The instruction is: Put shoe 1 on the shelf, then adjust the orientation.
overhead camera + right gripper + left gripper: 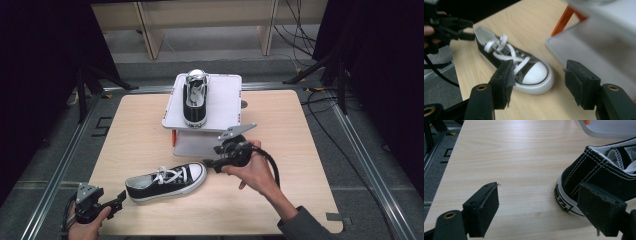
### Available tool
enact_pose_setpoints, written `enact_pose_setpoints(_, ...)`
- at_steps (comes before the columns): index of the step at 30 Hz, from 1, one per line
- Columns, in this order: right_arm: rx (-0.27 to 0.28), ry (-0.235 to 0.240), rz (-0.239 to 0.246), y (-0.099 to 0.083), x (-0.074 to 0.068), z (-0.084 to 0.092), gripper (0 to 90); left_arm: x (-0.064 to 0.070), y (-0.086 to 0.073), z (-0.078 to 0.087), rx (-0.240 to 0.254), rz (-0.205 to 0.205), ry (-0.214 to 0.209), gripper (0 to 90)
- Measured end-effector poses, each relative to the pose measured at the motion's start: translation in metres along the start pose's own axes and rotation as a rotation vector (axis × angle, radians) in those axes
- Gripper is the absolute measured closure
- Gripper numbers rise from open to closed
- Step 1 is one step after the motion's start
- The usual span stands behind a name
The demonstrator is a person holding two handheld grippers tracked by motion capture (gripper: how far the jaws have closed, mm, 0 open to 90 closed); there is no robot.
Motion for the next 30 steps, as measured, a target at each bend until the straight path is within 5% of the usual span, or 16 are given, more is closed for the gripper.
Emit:
enact_pose_setpoints(5,-0.013,0.068,-0.040,-0.019,-0.020,-0.036,40.7,-0.002,-0.005,0.007,0.005,0.013,-0.003,16.8)
enact_pose_setpoints(12,-0.019,0.139,0.033,-0.014,-0.055,-0.073,42.0,0.005,-0.014,0.016,-0.007,-0.004,-0.015,16.7)
enact_pose_setpoints(30,-0.047,0.231,0.116,0.006,-0.095,-0.129,47.0,0.009,-0.028,0.023,-0.057,-0.023,-0.026,16.5)
Point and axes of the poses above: each handheld gripper's, and its own axes: z roughly backward along the jaws, y roughly out of its top, x roughly to its right, the point moved 8 cm from there along -z, roughly forward along the jaws, and after that the axes turned 2 degrees about z, right-handed, at the moved point
